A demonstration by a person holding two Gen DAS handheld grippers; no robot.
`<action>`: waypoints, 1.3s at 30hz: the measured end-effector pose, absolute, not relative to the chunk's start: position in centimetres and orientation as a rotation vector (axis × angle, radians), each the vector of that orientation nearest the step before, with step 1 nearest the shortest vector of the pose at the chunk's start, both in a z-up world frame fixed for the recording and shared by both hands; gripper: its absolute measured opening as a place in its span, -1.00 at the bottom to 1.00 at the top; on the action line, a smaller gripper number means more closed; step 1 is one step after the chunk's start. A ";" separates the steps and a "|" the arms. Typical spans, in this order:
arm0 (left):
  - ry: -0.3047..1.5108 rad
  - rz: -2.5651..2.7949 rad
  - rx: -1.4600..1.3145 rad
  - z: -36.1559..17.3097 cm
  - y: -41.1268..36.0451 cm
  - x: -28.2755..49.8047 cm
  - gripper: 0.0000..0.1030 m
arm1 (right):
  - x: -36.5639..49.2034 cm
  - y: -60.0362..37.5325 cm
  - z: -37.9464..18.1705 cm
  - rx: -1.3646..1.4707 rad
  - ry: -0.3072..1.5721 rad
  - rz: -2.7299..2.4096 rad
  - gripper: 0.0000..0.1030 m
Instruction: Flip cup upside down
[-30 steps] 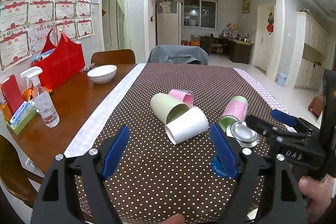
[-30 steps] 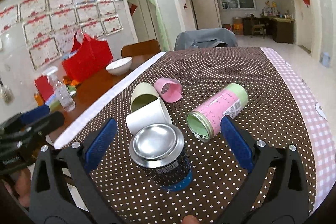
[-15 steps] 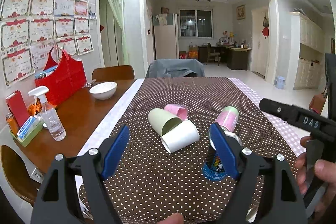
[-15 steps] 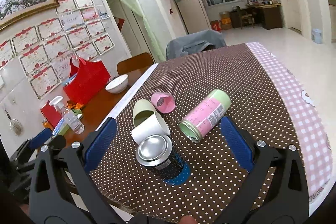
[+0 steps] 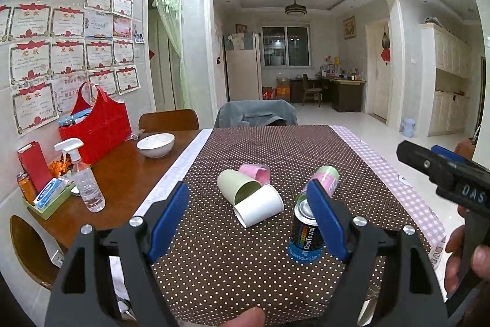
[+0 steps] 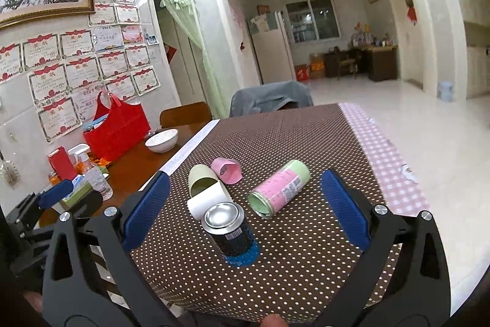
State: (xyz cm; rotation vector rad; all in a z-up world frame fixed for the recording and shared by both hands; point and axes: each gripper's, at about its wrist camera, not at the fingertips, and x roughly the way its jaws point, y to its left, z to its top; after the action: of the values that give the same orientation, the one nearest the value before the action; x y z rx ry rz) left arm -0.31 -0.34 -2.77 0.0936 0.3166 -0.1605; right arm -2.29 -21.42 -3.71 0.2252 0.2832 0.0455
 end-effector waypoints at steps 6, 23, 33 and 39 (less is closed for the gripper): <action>0.282 -0.164 0.104 -2.3 -0.6 -2.1 0.53 | -4.3 -20.7 -3.8 0.189 0.251 0.002 0.89; 0.171 -0.103 0.134 -3.1 0.2 -4.3 0.77 | -5.3 -18.2 -3.9 0.126 0.221 -0.026 0.89; 0.141 -0.138 0.121 -3.4 0.3 -5.1 0.77 | -5.6 -17.8 -3.7 0.120 0.211 -0.035 0.89; 0.187 -0.144 0.106 -3.5 0.3 -5.0 0.77 | -5.8 -17.6 -3.8 0.114 0.209 -0.042 0.89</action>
State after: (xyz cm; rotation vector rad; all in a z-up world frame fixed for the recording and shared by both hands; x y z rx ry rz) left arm -4.96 0.31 -3.54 0.1065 0.1872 -0.1435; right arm -5.81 -17.63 -3.82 0.1142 0.2090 -0.0421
